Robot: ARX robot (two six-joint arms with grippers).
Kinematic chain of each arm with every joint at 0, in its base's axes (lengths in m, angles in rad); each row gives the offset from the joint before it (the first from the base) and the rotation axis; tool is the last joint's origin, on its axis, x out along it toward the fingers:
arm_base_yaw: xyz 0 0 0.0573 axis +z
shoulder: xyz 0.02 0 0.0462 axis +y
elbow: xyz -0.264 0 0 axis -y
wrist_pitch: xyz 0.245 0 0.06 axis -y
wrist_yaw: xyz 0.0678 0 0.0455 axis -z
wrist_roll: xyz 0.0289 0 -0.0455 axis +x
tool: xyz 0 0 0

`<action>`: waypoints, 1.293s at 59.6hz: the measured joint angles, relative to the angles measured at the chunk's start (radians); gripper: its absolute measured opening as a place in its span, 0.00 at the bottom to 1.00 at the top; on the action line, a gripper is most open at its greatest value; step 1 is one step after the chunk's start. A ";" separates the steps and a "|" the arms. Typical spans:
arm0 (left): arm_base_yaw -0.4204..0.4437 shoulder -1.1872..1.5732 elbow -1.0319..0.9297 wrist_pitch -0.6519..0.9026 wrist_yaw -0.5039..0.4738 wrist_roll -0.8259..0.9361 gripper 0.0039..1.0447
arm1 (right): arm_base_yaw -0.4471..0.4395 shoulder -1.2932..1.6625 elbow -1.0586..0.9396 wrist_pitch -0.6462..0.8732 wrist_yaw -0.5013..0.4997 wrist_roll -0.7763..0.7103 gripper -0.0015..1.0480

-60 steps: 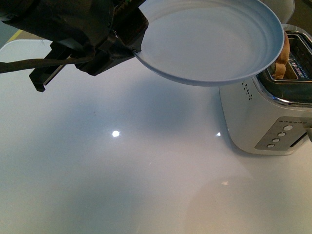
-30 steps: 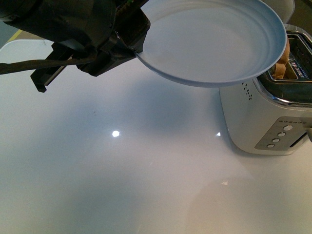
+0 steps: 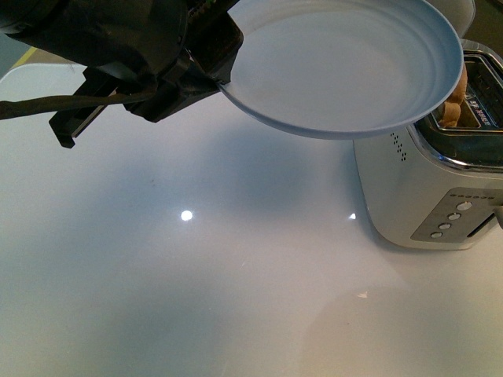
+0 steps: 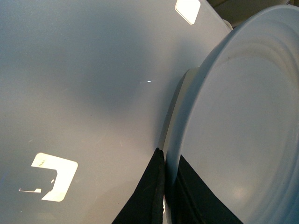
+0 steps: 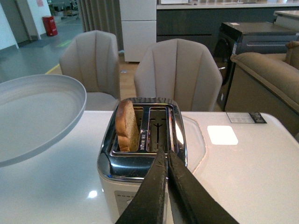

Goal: Left arm holds plate, right arm toasts bread

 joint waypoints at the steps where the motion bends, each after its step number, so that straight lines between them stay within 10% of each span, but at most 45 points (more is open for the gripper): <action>1: 0.000 0.000 0.000 0.000 0.000 0.000 0.02 | 0.000 0.000 0.000 0.000 0.000 0.000 0.17; 26: -0.002 0.000 0.000 0.000 0.000 0.003 0.02 | 0.000 0.000 0.000 0.000 0.000 0.000 0.92; 51: 0.060 -0.027 -0.010 0.012 0.027 0.027 0.02 | 0.000 0.000 0.000 0.000 0.000 0.000 0.92; 77: 0.441 -0.107 -0.163 0.061 0.161 0.223 0.02 | 0.000 0.000 0.000 0.000 0.000 0.000 0.92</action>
